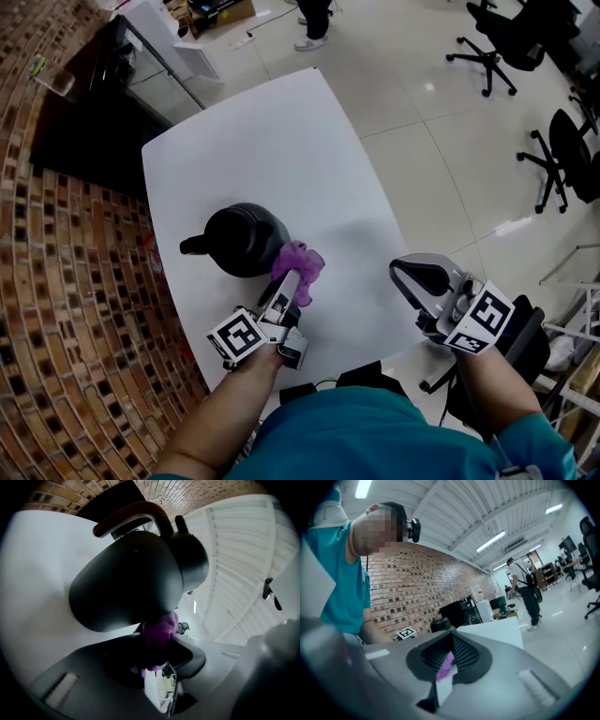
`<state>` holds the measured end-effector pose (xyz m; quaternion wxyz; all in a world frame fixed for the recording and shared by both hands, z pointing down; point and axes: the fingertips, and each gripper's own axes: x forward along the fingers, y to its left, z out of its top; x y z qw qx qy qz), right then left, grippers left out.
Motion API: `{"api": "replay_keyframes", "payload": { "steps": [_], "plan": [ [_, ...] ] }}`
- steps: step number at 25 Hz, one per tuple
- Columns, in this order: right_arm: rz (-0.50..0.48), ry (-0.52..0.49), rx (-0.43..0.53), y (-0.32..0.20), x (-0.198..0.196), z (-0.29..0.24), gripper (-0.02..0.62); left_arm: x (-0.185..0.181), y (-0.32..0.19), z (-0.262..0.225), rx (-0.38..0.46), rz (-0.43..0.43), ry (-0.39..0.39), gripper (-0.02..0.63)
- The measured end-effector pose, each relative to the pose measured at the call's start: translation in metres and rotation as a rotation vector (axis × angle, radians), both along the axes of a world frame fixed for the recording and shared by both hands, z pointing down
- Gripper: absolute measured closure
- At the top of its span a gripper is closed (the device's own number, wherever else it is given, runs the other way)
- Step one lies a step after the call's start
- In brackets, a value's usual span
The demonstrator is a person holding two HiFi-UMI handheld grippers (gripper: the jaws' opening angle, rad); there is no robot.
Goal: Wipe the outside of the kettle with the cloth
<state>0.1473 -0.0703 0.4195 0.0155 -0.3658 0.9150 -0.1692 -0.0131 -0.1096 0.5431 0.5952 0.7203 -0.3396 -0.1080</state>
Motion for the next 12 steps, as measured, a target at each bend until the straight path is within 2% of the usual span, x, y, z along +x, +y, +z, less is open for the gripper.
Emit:
{"api": "replay_keyframes", "payload": {
  "steps": [4,7,9,12],
  "plan": [
    [-0.006,0.025,0.001,-0.007,-0.011,0.004,0.592,-0.008,0.006,0.028,-0.003,0.049,-0.053,0.486],
    [-0.014,0.032,-0.001,-0.008,-0.019,0.003,0.592,-0.018,0.011,0.042,0.009,0.11,-0.134,0.486],
    [-0.024,0.034,0.001,-0.008,-0.028,0.0,0.592,-0.027,0.018,0.035,0.029,0.153,-0.171,0.488],
    [-0.044,0.034,0.007,-0.008,-0.042,-0.008,0.592,-0.042,0.034,-0.006,0.124,0.215,-0.17,0.488]
  ]
}}
